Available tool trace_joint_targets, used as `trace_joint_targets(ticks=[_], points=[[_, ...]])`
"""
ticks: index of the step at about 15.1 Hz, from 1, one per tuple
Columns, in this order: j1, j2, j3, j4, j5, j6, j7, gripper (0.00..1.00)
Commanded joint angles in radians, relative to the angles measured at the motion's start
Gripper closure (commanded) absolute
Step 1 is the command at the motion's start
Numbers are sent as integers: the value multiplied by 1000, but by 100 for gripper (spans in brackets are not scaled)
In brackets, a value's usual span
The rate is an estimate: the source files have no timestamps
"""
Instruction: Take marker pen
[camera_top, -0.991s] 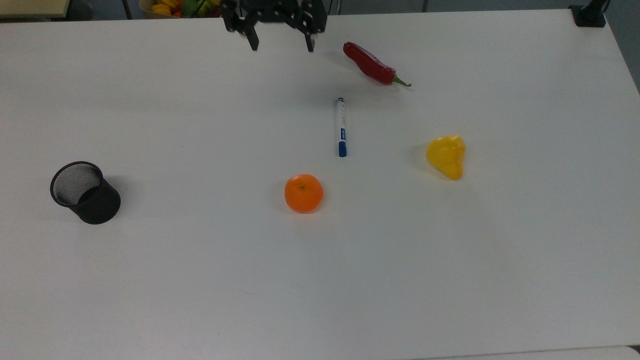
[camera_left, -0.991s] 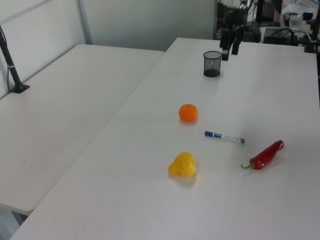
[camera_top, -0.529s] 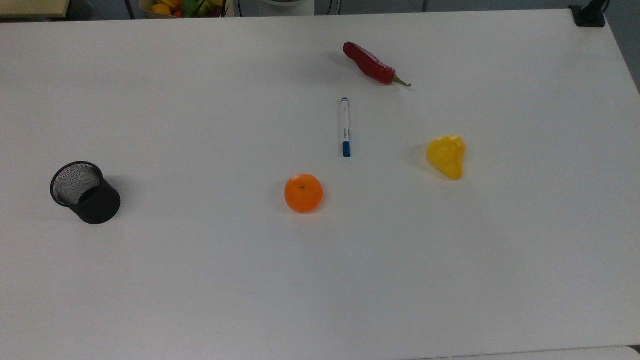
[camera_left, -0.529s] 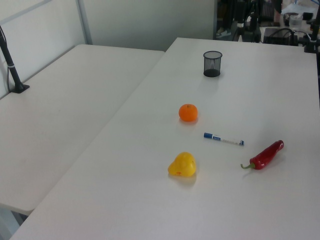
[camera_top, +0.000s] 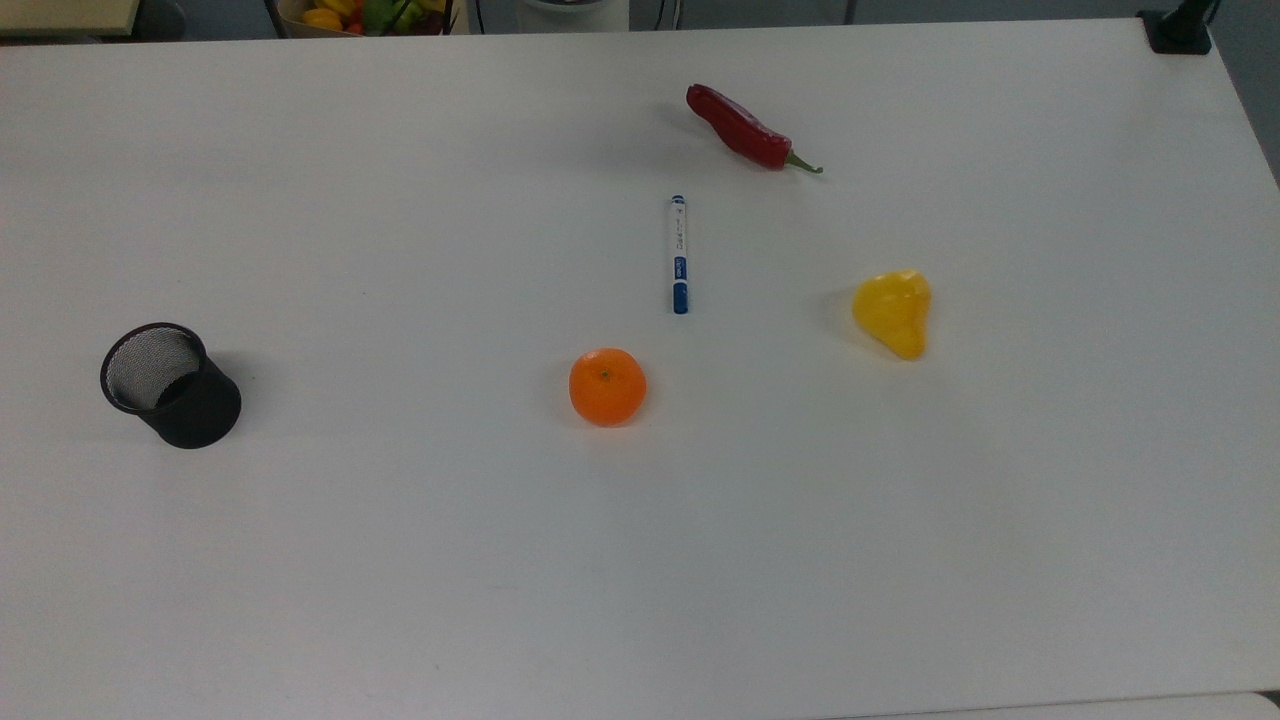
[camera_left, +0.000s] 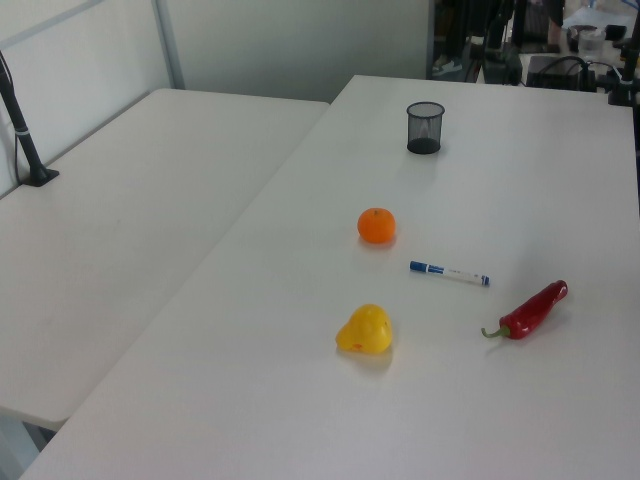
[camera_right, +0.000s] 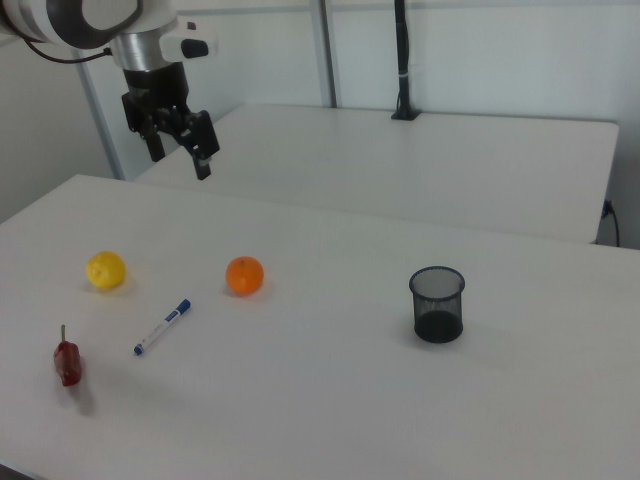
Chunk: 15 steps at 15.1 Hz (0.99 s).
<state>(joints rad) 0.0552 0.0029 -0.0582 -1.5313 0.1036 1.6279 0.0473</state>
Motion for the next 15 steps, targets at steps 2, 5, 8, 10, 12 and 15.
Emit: trace_joint_targets(ticks=[2,5,8,10,12,15], points=[[26,-20,-40,-61,-74,104,-127,0],[23,-23,-38,-66,-65,101,-126,0],[23,-23,-38,-66,-64,102,-122,0],[25,-23,-29,-66,-64,96,-121,0],[26,-23,-28,-67,-62,92,-122,0],[26,-23,-28,-67,-62,92,-122,0]])
